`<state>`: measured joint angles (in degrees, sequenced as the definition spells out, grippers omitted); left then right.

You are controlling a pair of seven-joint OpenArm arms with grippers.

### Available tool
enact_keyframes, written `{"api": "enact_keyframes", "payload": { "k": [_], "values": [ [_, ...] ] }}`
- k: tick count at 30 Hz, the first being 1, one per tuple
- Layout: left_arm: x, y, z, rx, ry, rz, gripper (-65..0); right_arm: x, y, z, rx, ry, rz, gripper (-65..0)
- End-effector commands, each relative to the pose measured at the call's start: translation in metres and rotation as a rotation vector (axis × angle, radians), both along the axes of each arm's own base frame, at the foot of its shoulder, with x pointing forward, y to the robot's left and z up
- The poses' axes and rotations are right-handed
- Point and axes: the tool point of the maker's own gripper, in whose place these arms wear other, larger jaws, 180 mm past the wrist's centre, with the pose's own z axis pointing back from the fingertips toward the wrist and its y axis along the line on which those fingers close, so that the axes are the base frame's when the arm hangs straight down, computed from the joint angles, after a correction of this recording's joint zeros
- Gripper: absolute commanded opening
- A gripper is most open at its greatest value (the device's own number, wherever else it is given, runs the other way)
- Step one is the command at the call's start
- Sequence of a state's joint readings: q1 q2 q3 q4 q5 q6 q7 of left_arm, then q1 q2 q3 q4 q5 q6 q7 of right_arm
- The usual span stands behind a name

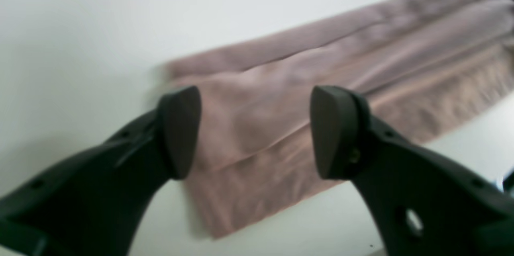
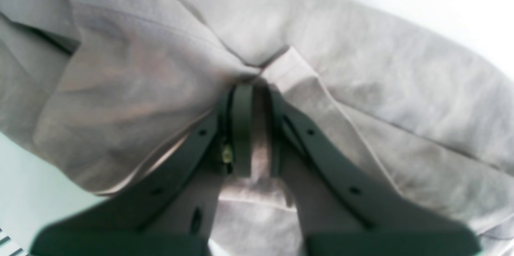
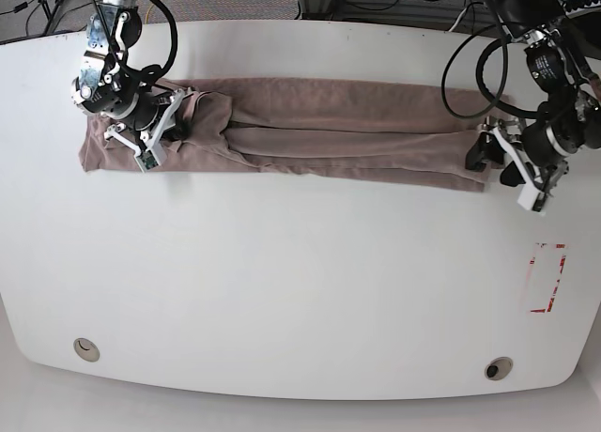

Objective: Fold the T-shirt properly
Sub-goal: 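Lower the left gripper onto the folded shirt and grasp the fabric, then pull the grasped fabric with the left gripper away from the right gripper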

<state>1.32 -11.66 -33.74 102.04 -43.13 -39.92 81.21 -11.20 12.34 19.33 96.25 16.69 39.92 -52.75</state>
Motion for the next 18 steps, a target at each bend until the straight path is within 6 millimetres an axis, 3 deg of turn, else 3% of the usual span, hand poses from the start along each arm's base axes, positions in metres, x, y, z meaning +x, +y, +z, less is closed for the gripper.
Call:
{"api": "enact_keyframes", "payload": {
  "k": [1,7,11,18],
  "values": [
    [0.006,0.016,0.004,-0.043,-0.031,0.057,-20.3,0.006,-0.003,0.007,-0.009,-0.025,0.003,-59.8],
    [-0.005,0.052,-0.021,-0.120,0.048,0.187,-20.1,0.006,-0.003,0.007,-0.009,-0.025,0.003,-59.8],
    [-0.007,0.053,-0.037,-0.207,0.093,0.204,-20.3,0.006,-0.003,0.007,-0.009,-0.025,0.005,-59.8],
    [-0.012,0.059,-0.048,-0.283,0.123,0.224,-20.3,0.006,-0.003,0.006,-0.012,-0.024,0.005,-59.8]
  ]
}}
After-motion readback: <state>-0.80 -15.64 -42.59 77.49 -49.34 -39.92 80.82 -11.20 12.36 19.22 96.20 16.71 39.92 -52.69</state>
